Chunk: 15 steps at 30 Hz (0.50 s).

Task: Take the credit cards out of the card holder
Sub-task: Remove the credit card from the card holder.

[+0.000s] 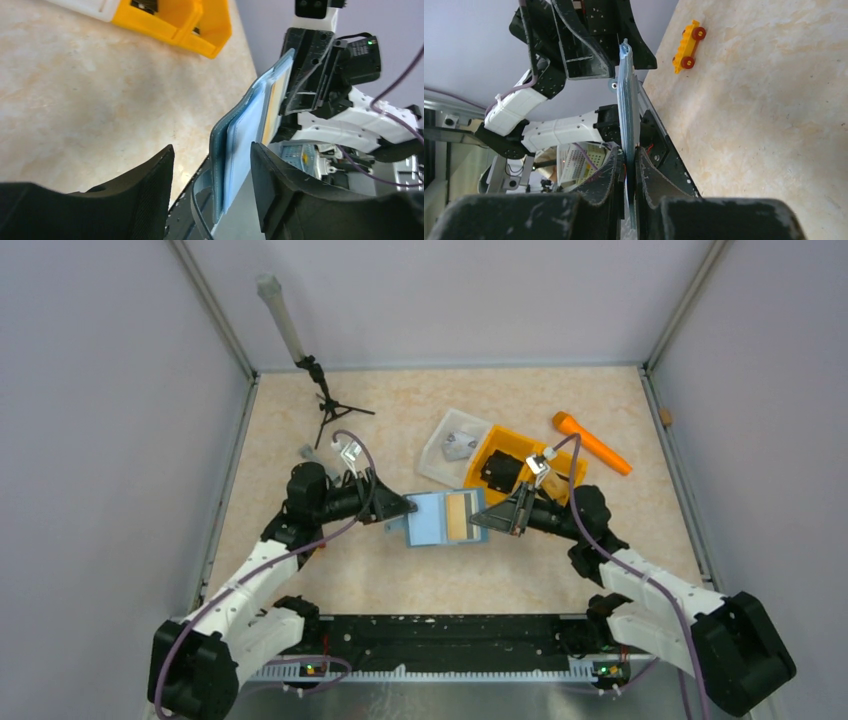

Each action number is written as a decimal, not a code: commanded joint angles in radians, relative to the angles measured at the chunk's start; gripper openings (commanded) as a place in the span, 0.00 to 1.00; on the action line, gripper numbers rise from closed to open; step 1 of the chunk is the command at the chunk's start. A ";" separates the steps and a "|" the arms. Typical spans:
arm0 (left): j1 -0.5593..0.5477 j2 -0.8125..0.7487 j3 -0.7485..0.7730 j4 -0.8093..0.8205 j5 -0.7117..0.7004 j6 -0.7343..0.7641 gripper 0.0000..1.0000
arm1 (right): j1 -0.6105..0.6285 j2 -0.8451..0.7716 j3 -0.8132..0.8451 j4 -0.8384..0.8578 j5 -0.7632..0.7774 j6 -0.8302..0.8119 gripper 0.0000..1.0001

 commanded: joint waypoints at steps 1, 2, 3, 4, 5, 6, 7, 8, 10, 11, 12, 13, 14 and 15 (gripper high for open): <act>0.000 -0.029 0.073 -0.265 -0.094 0.199 0.63 | 0.006 0.010 -0.008 0.023 0.041 0.048 0.00; 0.000 -0.042 0.086 -0.291 -0.114 0.214 0.66 | 0.006 0.011 -0.012 0.017 0.050 0.048 0.00; 0.000 -0.060 0.100 -0.316 -0.135 0.232 0.68 | 0.007 0.011 -0.015 0.000 0.063 0.049 0.00; 0.001 -0.073 0.114 -0.343 -0.153 0.244 0.69 | 0.006 0.009 -0.016 -0.020 0.078 0.046 0.00; 0.000 -0.086 0.126 -0.368 -0.170 0.256 0.69 | 0.006 0.008 -0.017 -0.037 0.094 0.042 0.00; 0.001 -0.098 0.137 -0.389 -0.185 0.263 0.69 | 0.007 0.006 -0.020 -0.048 0.109 0.039 0.00; 0.000 -0.109 0.145 -0.408 -0.200 0.269 0.69 | 0.006 0.003 -0.023 -0.055 0.122 0.040 0.00; 0.000 -0.119 0.152 -0.423 -0.212 0.272 0.70 | 0.006 0.001 -0.026 -0.060 0.135 0.040 0.00; 0.000 -0.136 0.156 -0.428 -0.207 0.263 0.69 | 0.006 -0.001 -0.029 -0.060 0.148 0.041 0.00; -0.001 -0.140 0.152 -0.415 -0.191 0.247 0.68 | 0.006 0.001 -0.029 -0.060 0.150 0.043 0.00; -0.001 -0.139 0.142 -0.374 -0.158 0.223 0.66 | 0.006 0.003 -0.026 -0.057 0.149 0.044 0.00; -0.003 -0.137 0.128 -0.333 -0.122 0.187 0.64 | 0.007 0.006 -0.024 -0.055 0.147 0.044 0.00; -0.008 -0.134 0.113 -0.276 -0.078 0.150 0.60 | 0.006 0.009 -0.021 -0.054 0.145 0.046 0.00; -0.017 -0.131 0.096 -0.218 -0.050 0.108 0.56 | 0.006 0.014 -0.021 -0.050 0.144 0.050 0.00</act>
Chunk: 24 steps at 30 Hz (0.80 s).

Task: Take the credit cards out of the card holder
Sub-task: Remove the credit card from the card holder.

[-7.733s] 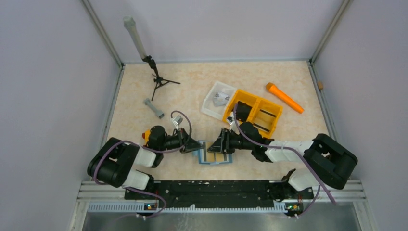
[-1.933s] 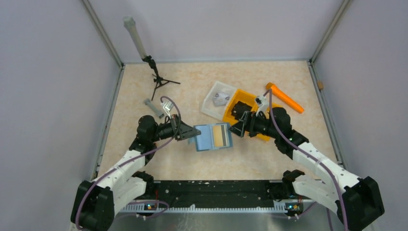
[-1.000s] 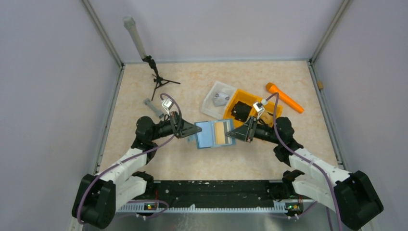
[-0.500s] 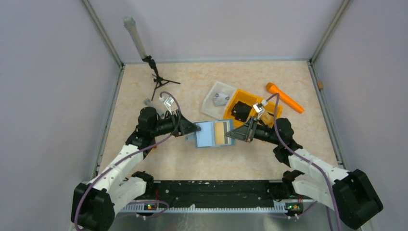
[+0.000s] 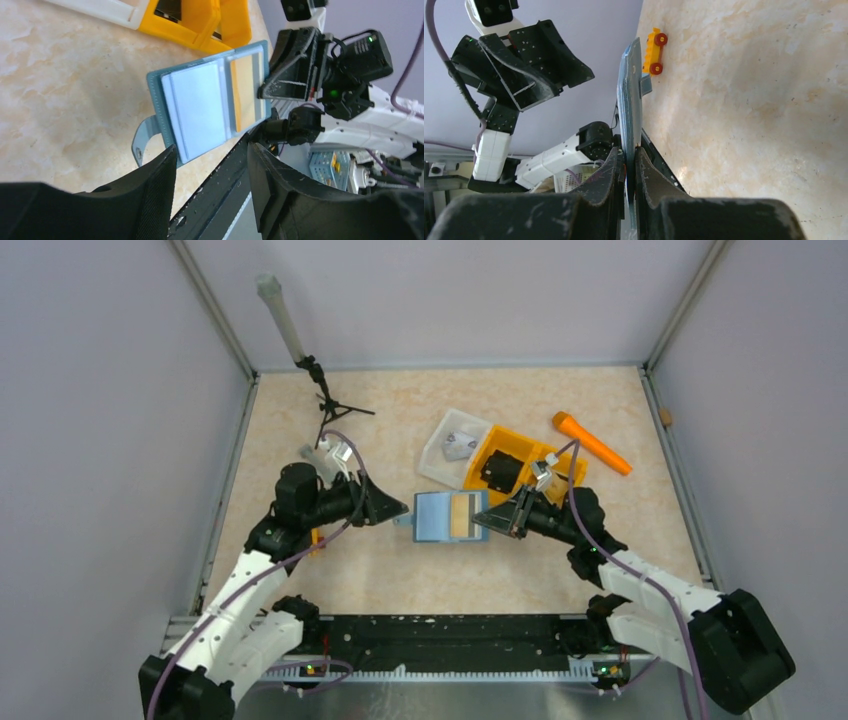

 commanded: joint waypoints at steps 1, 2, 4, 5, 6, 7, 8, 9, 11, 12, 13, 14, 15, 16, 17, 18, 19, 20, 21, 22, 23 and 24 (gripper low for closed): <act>-0.029 0.006 -0.038 0.214 0.118 -0.131 0.53 | 0.006 0.006 0.006 0.061 0.014 0.022 0.00; -0.046 0.011 -0.049 0.266 0.126 -0.158 0.51 | 0.006 0.011 0.006 0.080 0.010 0.030 0.00; -0.080 0.034 -0.057 0.316 0.125 -0.188 0.47 | 0.006 0.022 0.004 0.112 -0.001 0.048 0.00; -0.096 0.048 -0.057 0.335 0.124 -0.195 0.46 | 0.007 0.026 0.002 0.127 -0.006 0.058 0.00; -0.114 0.063 -0.057 0.355 0.125 -0.206 0.43 | 0.009 0.032 0.001 0.139 -0.009 0.063 0.00; -0.132 0.078 -0.057 0.379 0.123 -0.215 0.41 | 0.011 0.035 0.002 0.145 -0.011 0.066 0.00; -0.151 0.095 -0.057 0.402 0.119 -0.226 0.40 | 0.017 0.038 0.004 0.148 -0.011 0.064 0.00; -0.178 0.112 -0.057 0.428 0.112 -0.235 0.39 | 0.022 0.040 0.005 0.150 -0.010 0.064 0.00; -0.221 0.149 -0.047 0.449 0.087 -0.239 0.38 | 0.036 0.044 0.009 0.154 -0.008 0.063 0.00; -0.237 0.167 -0.041 0.454 0.074 -0.237 0.37 | 0.042 0.046 0.010 0.158 -0.008 0.065 0.00; -0.249 0.186 -0.036 0.460 0.066 -0.237 0.37 | 0.048 0.049 0.010 0.165 -0.008 0.069 0.00; -0.257 0.200 -0.033 0.469 0.060 -0.240 0.36 | 0.053 0.052 0.009 0.173 -0.009 0.073 0.00; -0.259 0.213 -0.034 0.479 0.057 -0.243 0.35 | 0.057 0.053 0.008 0.181 -0.009 0.079 0.00; -0.260 0.224 -0.033 0.485 0.053 -0.247 0.34 | 0.060 0.053 0.007 0.186 -0.009 0.083 0.00; -0.259 0.229 -0.031 0.482 0.046 -0.248 0.33 | 0.061 0.053 0.007 0.190 -0.010 0.086 0.00; -0.260 0.233 -0.031 0.476 0.036 -0.245 0.32 | 0.063 0.052 0.005 0.196 -0.013 0.091 0.00; -0.261 0.235 -0.032 0.473 0.032 -0.245 0.31 | 0.064 0.052 0.004 0.201 -0.015 0.095 0.00; -0.261 0.238 -0.033 0.472 0.032 -0.245 0.31 | 0.065 0.051 0.002 0.209 -0.016 0.101 0.00; -0.262 0.239 -0.033 0.473 0.032 -0.245 0.31 | 0.067 0.053 0.000 0.223 -0.019 0.107 0.00; -0.264 0.241 -0.033 0.473 0.033 -0.245 0.31 | 0.070 0.053 -0.001 0.232 -0.021 0.113 0.00; -0.265 0.243 -0.032 0.473 0.033 -0.245 0.31 | 0.072 0.053 -0.002 0.242 -0.023 0.119 0.00; -0.267 0.244 -0.032 0.473 0.033 -0.245 0.31 | 0.074 0.056 -0.004 0.251 -0.025 0.124 0.00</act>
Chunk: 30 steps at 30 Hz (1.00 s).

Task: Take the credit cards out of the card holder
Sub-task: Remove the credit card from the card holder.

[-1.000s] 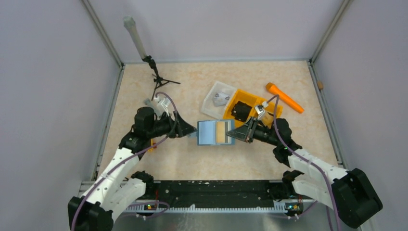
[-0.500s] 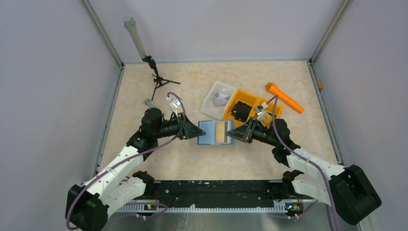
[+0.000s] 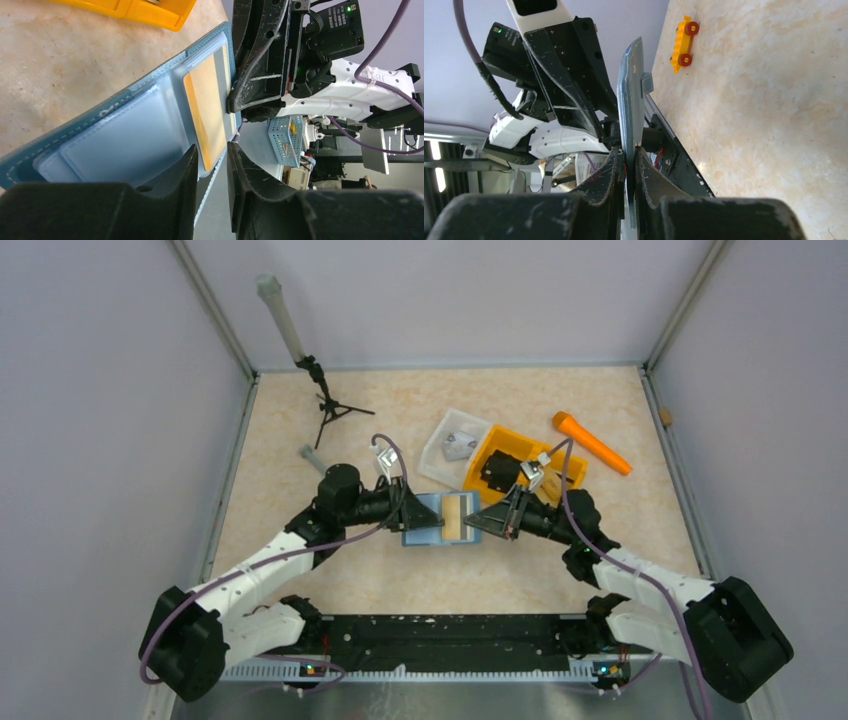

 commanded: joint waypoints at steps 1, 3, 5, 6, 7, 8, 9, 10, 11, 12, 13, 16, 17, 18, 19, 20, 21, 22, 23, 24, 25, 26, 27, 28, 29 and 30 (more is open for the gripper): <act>-0.009 0.009 0.022 0.071 -0.013 -0.007 0.31 | 0.018 0.005 -0.003 0.134 -0.019 0.035 0.00; -0.011 0.014 0.018 0.085 -0.009 -0.016 0.31 | 0.022 0.015 -0.002 0.155 -0.027 0.044 0.00; -0.013 0.017 0.014 0.106 -0.003 -0.029 0.31 | 0.026 0.026 0.000 0.177 -0.034 0.054 0.00; -0.013 0.021 0.013 0.119 0.002 -0.038 0.31 | 0.028 0.032 0.001 0.179 -0.038 0.055 0.00; -0.013 0.025 0.010 0.136 0.008 -0.047 0.31 | 0.030 0.036 0.002 0.182 -0.039 0.056 0.00; -0.013 0.030 0.008 0.160 0.016 -0.057 0.30 | 0.032 0.039 0.002 0.185 -0.040 0.056 0.00; -0.013 0.037 0.006 0.177 0.027 -0.067 0.28 | 0.033 0.044 0.000 0.189 -0.039 0.057 0.00; -0.013 0.044 0.003 0.193 0.034 -0.076 0.27 | 0.035 0.047 -0.001 0.195 -0.040 0.059 0.00; -0.013 0.050 -0.002 0.213 0.041 -0.086 0.25 | 0.036 0.050 -0.002 0.200 -0.040 0.061 0.00; -0.013 0.057 -0.007 0.235 0.048 -0.096 0.24 | 0.036 0.052 -0.004 0.206 -0.040 0.062 0.00; -0.013 0.062 -0.014 0.261 0.057 -0.109 0.23 | 0.037 0.053 -0.005 0.208 -0.040 0.063 0.00; -0.014 0.081 -0.041 0.366 0.081 -0.168 0.24 | 0.040 0.054 -0.008 0.216 -0.041 0.066 0.00; -0.013 0.085 -0.049 0.404 0.088 -0.186 0.25 | 0.041 0.055 -0.008 0.218 -0.044 0.065 0.00; -0.014 0.086 -0.055 0.450 0.093 -0.202 0.26 | 0.043 0.058 -0.008 0.223 -0.046 0.067 0.00; -0.013 0.085 -0.060 0.478 0.096 -0.214 0.26 | 0.043 0.062 -0.009 0.227 -0.048 0.070 0.00; -0.014 0.082 -0.064 0.501 0.099 -0.224 0.27 | 0.043 0.063 -0.011 0.236 -0.046 0.077 0.00; -0.013 0.076 -0.067 0.519 0.099 -0.232 0.27 | 0.043 0.062 -0.014 0.242 -0.044 0.083 0.00; -0.014 0.066 -0.070 0.531 0.099 -0.235 0.26 | 0.043 0.062 -0.017 0.244 -0.042 0.087 0.00; -0.013 0.058 -0.072 0.539 0.096 -0.238 0.26 | 0.043 0.062 -0.019 0.247 -0.039 0.089 0.00; -0.012 0.048 -0.077 0.556 0.095 -0.243 0.26 | 0.043 0.062 -0.021 0.249 -0.037 0.091 0.00; -0.012 0.042 -0.083 0.576 0.094 -0.252 0.25 | 0.043 0.066 -0.022 0.250 -0.037 0.091 0.00; -0.011 0.038 -0.089 0.597 0.095 -0.263 0.25 | 0.043 0.067 -0.022 0.250 -0.038 0.092 0.00; -0.010 0.034 -0.094 0.614 0.099 -0.271 0.24 | 0.043 0.069 -0.022 0.250 -0.041 0.091 0.00; -0.009 0.032 -0.098 0.631 0.101 -0.280 0.23 | 0.043 0.072 -0.020 0.248 -0.043 0.090 0.00; -0.009 0.033 -0.100 0.645 0.102 -0.287 0.23 | 0.043 0.076 -0.019 0.250 -0.046 0.088 0.00; -0.011 0.036 -0.102 0.654 0.103 -0.296 0.21 | 0.043 0.079 -0.017 0.252 -0.052 0.087 0.00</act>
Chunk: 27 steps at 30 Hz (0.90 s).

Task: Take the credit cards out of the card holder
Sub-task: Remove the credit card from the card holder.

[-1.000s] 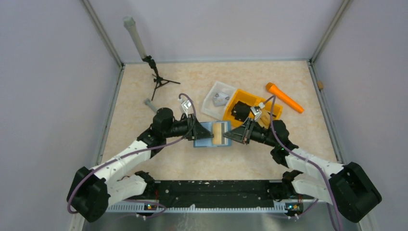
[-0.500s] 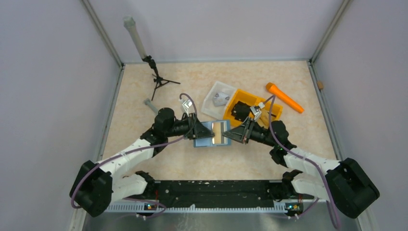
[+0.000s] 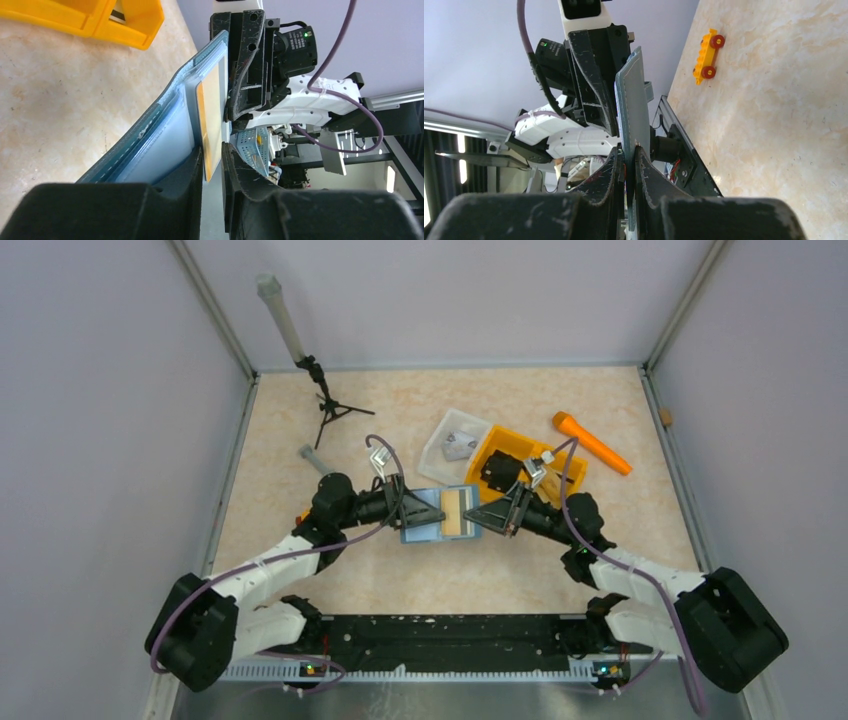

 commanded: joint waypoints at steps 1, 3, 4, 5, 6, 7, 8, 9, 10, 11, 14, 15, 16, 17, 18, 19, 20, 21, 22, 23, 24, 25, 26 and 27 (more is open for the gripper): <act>-0.029 -0.023 0.014 0.272 0.057 -0.082 0.20 | 0.034 0.031 0.013 0.045 -0.062 0.000 0.00; -0.030 -0.011 0.013 0.291 0.063 -0.091 0.14 | 0.034 0.039 0.021 0.045 -0.075 -0.004 0.00; -0.029 -0.006 0.013 0.301 0.064 -0.096 0.11 | 0.036 0.041 0.023 0.044 -0.079 -0.006 0.00; -0.029 0.001 0.013 0.315 0.068 -0.101 0.10 | 0.037 0.044 0.026 0.040 -0.083 -0.011 0.00; -0.029 0.006 0.013 0.322 0.070 -0.110 0.09 | 0.039 0.047 0.030 0.035 -0.086 -0.015 0.00; -0.030 0.012 0.015 0.341 0.077 -0.118 0.09 | 0.042 0.048 0.032 0.030 -0.087 -0.020 0.00; -0.030 0.019 0.016 0.358 0.082 -0.126 0.09 | 0.046 0.050 0.037 0.023 -0.089 -0.027 0.00; -0.029 0.025 0.016 0.372 0.086 -0.135 0.09 | 0.049 0.052 0.041 0.018 -0.092 -0.032 0.00; -0.029 0.031 0.015 0.384 0.089 -0.142 0.09 | 0.051 0.054 0.042 0.018 -0.091 -0.033 0.00; -0.029 0.035 0.015 0.395 0.091 -0.147 0.11 | 0.055 0.055 0.043 0.020 -0.092 -0.034 0.00; -0.029 0.048 0.009 0.437 0.097 -0.167 0.30 | 0.060 0.063 0.048 0.026 -0.095 -0.033 0.00; -0.029 0.049 0.007 0.442 0.097 -0.169 0.35 | 0.062 0.066 0.050 0.031 -0.099 -0.032 0.00; -0.030 0.049 0.006 0.441 0.097 -0.168 0.38 | 0.064 0.068 0.051 0.039 -0.101 -0.029 0.00; -0.030 0.049 0.007 0.435 0.097 -0.165 0.38 | 0.066 0.072 0.051 0.046 -0.104 -0.026 0.00; -0.031 0.049 0.009 0.424 0.097 -0.159 0.37 | 0.067 0.075 0.053 0.050 -0.107 -0.024 0.00; -0.031 0.049 0.013 0.407 0.096 -0.151 0.35 | 0.069 0.079 0.055 0.055 -0.111 -0.023 0.00; -0.031 0.049 0.017 0.382 0.095 -0.142 0.33 | 0.071 0.082 0.057 0.058 -0.114 -0.024 0.00; -0.032 0.050 0.021 0.366 0.094 -0.132 0.30 | 0.075 0.085 0.060 0.058 -0.116 -0.025 0.00; -0.031 0.052 0.022 0.360 0.092 -0.128 0.28 | 0.080 0.090 0.064 0.058 -0.116 -0.026 0.00; -0.033 0.052 0.023 0.361 0.090 -0.128 0.23 | 0.084 0.094 0.067 0.057 -0.116 -0.028 0.00; -0.033 0.054 0.023 0.363 0.087 -0.129 0.18 | 0.089 0.100 0.072 0.057 -0.117 -0.030 0.00; -0.033 0.057 0.026 0.364 0.088 -0.129 0.11 | 0.093 0.105 0.078 0.059 -0.119 -0.032 0.00; -0.034 0.060 0.029 0.363 0.087 -0.128 0.04 | 0.098 0.112 0.082 0.060 -0.120 -0.033 0.00; -0.033 0.062 0.033 0.357 0.086 -0.124 0.00 | 0.099 0.118 0.085 0.063 -0.123 -0.033 0.00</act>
